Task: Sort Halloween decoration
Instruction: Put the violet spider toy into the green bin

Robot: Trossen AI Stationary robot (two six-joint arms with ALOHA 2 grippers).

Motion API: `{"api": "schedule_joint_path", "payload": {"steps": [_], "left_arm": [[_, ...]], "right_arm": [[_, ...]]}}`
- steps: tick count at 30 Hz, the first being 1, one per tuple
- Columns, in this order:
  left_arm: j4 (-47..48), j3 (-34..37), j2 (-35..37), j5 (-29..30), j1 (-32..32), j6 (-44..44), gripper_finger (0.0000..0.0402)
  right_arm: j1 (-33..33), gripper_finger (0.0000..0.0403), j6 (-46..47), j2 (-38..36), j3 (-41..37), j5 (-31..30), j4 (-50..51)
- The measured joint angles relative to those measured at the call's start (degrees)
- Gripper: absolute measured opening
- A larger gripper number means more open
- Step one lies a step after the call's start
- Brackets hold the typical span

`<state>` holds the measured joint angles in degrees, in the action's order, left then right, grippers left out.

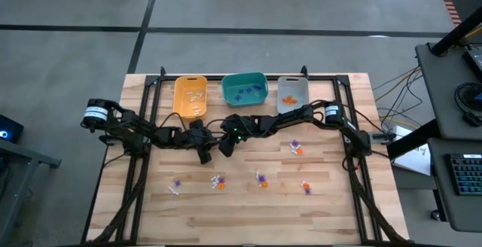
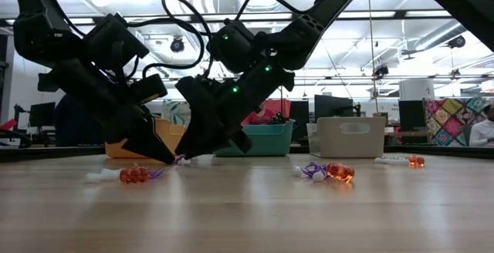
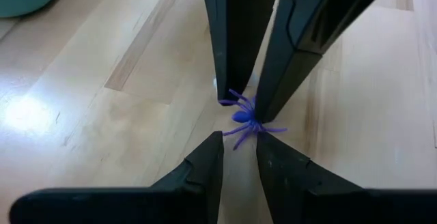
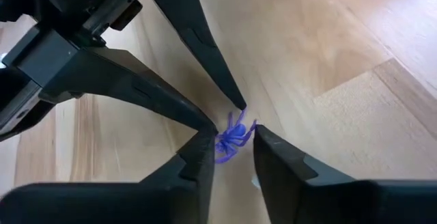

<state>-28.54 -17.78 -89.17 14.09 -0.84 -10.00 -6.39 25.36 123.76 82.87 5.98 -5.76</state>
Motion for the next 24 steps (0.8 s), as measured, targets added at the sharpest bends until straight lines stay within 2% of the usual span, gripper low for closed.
{"api": "schedule_joint_path", "payload": {"steps": [5, 15, 20, 24], "left_arm": [[-0.48, 0.06, -0.02, 0.04, 0.0, 0.0, 0.0075], [-0.14, 0.06, 0.45, 0.0, 0.0, 0.03, 0.0075], [5.65, 0.18, 4.74, 0.0, -0.02, 0.04, 0.0075], [12.27, 0.21, 11.38, 0.02, -0.02, -0.33, 0.0075]], "right_arm": [[0.0, 0.0046, -0.41, 0.11, 0.0, 0.02, -0.17], [0.0, 0.0011, -2.19, 0.11, 0.0, 0.04, -0.59], [0.0, 0.0009, -2.41, -0.27, 0.0, 0.26, -0.54], [0.0, 0.0009, -2.88, -1.27, -0.06, 0.45, -0.3]]}}
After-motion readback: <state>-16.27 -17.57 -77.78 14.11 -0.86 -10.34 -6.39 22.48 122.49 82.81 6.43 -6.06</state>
